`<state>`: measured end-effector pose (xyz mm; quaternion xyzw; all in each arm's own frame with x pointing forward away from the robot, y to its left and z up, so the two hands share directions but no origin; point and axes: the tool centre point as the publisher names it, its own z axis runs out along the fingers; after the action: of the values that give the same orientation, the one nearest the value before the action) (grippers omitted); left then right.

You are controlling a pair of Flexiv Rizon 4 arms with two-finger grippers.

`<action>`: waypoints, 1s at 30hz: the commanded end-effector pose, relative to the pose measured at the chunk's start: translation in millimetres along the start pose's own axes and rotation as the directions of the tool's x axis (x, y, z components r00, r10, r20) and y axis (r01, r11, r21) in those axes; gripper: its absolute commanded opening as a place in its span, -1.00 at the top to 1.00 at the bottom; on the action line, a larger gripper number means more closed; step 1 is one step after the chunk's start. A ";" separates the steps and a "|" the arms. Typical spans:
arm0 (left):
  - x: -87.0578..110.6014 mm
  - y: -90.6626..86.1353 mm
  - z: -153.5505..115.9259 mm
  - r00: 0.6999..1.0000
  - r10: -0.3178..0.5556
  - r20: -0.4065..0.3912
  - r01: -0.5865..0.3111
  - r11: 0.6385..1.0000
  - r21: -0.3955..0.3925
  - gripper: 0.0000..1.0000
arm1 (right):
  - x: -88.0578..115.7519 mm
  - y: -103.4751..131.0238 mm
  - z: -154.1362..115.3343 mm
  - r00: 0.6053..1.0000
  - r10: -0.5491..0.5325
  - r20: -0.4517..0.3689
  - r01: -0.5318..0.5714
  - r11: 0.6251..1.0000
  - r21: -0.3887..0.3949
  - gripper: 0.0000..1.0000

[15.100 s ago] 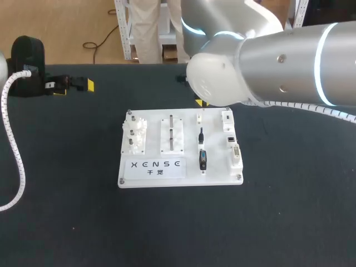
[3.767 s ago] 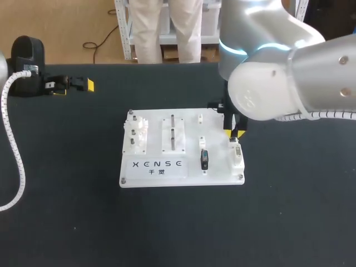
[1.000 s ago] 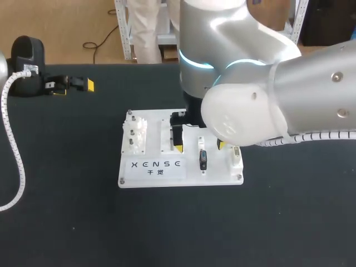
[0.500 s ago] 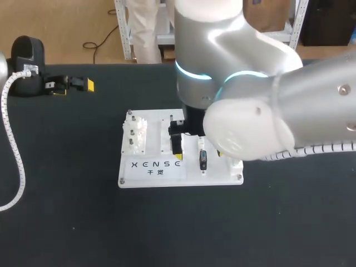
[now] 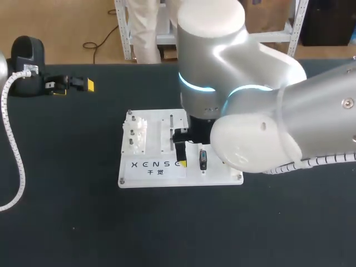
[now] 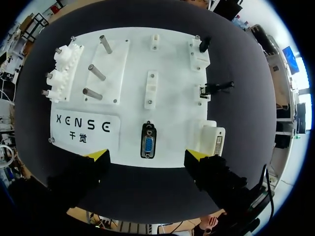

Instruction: Insert the USB connector, Ethernet cable, and multi-pin plug into their matching sockets one by one.

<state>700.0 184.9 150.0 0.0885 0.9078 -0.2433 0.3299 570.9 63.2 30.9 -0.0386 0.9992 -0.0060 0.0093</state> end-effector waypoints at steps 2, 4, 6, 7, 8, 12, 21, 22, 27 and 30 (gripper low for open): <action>0.0 0.0 0.0 1.000 0.000 0.000 0.000 1.000 0.000 -1.00 | -2.4 1.3 8.3 1.000 0.022 -0.012 -0.022 1.000 -0.008 -1.00; 0.0 0.0 0.0 1.000 0.000 0.000 0.000 1.000 0.000 -1.00 | -3.2 0.0 10.0 0.999 0.031 -0.018 -0.032 0.999 -0.016 -1.00; 0.0 0.0 0.0 1.000 0.000 0.000 0.000 1.000 0.000 -1.00 | -3.9 -1.5 11.6 0.999 0.042 -0.027 -0.043 0.998 -0.035 -1.00; 0.0 0.0 0.0 1.000 0.000 0.000 0.000 1.000 0.000 -1.00 | -4.1 -2.4 11.9 0.999 0.045 -0.030 -0.046 0.998 -0.045 -1.00; 0.0 0.0 0.0 1.000 0.000 0.000 0.000 1.000 0.000 -1.00 | -4.0 -3.5 11.9 0.998 0.048 -0.032 -0.050 0.997 -0.051 -1.00; 0.0 0.0 0.0 1.000 0.000 0.000 0.000 1.000 0.000 -1.00 | -4.8 -7.1 13.0 0.998 0.055 -0.036 -0.057 0.997 -0.056 -1.00; 0.0 0.0 0.0 1.000 0.000 0.000 0.000 1.000 0.000 -1.00 | -6.3 -4.1 11.7 0.999 0.043 -0.028 -0.044 0.998 -0.046 -0.84; 0.0 0.0 0.0 1.000 0.000 0.000 0.000 1.000 0.000 -1.00 | -6.5 -3.6 11.7 0.999 0.042 -0.027 -0.043 0.998 -0.045 -0.68; 0.0 0.0 0.0 1.000 0.000 0.000 0.000 1.000 0.000 -1.00 | -7.3 -1.6 12.3 0.999 0.037 -0.028 -0.038 0.999 -0.039 0.05; 0.0 0.0 0.0 1.000 0.000 0.000 0.000 1.000 0.000 -1.00 | -7.6 -0.7 12.3 0.999 0.035 -0.028 -0.036 0.999 -0.035 0.11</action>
<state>700.0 184.9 150.0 0.0885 0.9078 -0.2433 0.3299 577.7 61.3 19.1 -0.0207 0.9997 0.0133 -0.0044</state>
